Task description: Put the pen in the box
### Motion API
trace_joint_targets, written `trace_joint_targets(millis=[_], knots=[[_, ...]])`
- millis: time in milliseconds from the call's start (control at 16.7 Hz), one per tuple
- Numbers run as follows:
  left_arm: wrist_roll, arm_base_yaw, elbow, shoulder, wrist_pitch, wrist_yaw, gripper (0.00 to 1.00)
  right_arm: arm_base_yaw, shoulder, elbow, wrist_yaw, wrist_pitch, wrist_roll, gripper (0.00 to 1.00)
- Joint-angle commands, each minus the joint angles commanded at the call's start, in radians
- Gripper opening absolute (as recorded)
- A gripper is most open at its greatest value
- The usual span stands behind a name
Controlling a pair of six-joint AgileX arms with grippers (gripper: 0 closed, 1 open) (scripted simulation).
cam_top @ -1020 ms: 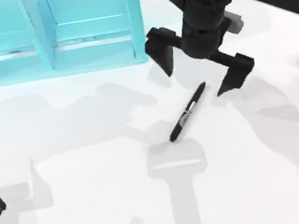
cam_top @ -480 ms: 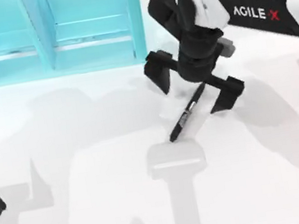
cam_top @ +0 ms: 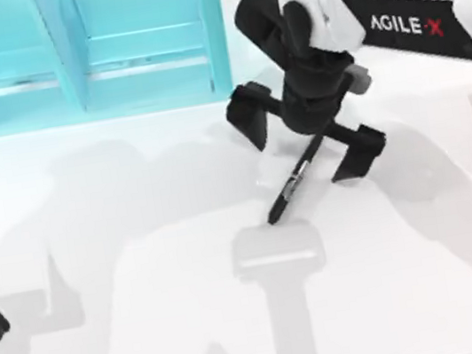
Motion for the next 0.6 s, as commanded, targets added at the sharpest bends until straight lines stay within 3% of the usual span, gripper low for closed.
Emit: trace_joint_targets(millis=[600], knots=[[0.000,0.000,0.000,0.000,0.000,0.000,1.00,0.000,0.000,0.000,0.000,0.000,0.000,0.17]])
